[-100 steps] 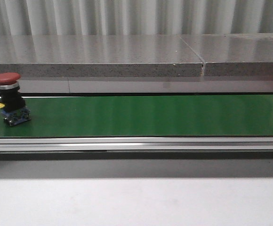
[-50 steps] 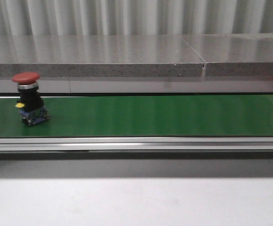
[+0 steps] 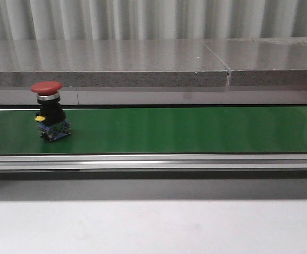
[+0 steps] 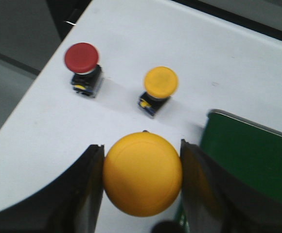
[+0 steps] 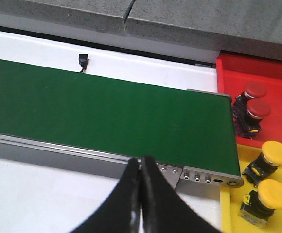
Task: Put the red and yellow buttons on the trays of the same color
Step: 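Set the yellow button on the belt start and open the left gripper, then lower the right gripper onto the red button at the belt end and grasp, then carry the red button into the red tray and open the right gripper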
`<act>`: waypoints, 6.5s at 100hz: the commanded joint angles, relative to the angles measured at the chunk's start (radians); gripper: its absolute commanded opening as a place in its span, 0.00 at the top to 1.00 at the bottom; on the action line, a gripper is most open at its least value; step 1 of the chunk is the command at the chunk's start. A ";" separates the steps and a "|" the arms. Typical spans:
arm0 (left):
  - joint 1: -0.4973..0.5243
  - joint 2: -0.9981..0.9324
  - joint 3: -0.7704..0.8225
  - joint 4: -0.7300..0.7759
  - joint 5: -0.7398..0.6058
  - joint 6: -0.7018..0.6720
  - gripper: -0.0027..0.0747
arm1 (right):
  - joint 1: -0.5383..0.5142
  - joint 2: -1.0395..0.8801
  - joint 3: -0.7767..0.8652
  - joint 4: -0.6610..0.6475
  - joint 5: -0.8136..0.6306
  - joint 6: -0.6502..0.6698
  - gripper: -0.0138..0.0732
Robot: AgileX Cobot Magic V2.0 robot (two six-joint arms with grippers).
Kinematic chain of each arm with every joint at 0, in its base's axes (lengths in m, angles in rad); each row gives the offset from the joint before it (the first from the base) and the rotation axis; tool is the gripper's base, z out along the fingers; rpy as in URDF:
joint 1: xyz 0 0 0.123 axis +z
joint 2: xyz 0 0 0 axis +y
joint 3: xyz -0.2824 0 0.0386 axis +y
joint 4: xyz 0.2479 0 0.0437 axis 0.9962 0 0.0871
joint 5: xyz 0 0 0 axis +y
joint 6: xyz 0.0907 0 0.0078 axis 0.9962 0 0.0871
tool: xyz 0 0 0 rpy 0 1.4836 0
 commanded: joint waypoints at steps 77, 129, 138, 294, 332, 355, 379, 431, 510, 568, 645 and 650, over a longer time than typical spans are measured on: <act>-0.246 0.051 -0.025 -0.010 0.016 0.003 0.45 | 0.000 0.004 -0.024 -0.002 -0.070 -0.007 0.92; -0.402 -0.139 -0.025 -0.007 -0.042 0.026 0.40 | 0.000 0.004 -0.024 -0.002 -0.070 -0.007 0.92; -0.438 -0.170 -0.025 0.012 -0.010 0.028 0.61 | 0.000 0.004 -0.024 -0.002 -0.070 -0.007 0.92; -0.555 -0.898 0.412 0.021 0.139 0.028 0.99 | 0.231 0.444 -0.334 -0.028 0.022 0.009 0.92; -0.555 -0.898 0.412 0.021 0.139 0.028 0.99 | 0.313 0.834 -0.610 -0.023 0.155 0.009 0.31; -0.555 -0.898 0.412 0.021 0.139 0.028 0.99 | 0.383 1.006 -0.718 -0.022 0.247 0.009 0.17; -0.555 -0.898 0.412 0.021 0.139 0.028 0.99 | 0.418 1.159 -0.822 -0.021 0.349 0.009 0.17; -0.555 -0.898 0.412 0.021 0.139 0.028 0.99 | 0.418 1.353 -0.949 -0.020 0.389 -0.025 0.17; -0.555 -0.898 0.412 0.021 0.139 0.028 0.99 | 0.351 1.282 -0.953 -0.045 0.297 0.051 0.63; -0.555 -0.898 0.412 0.021 0.139 0.028 0.99 | -0.120 1.194 -0.953 -0.121 0.310 0.198 0.63; -0.555 -0.898 0.412 0.021 0.139 0.028 0.99 | -0.485 1.357 -1.006 -0.121 0.191 0.312 0.63; -0.555 -0.898 0.412 0.021 0.139 0.028 0.99 | -0.491 1.380 -1.032 -0.121 0.191 0.312 0.63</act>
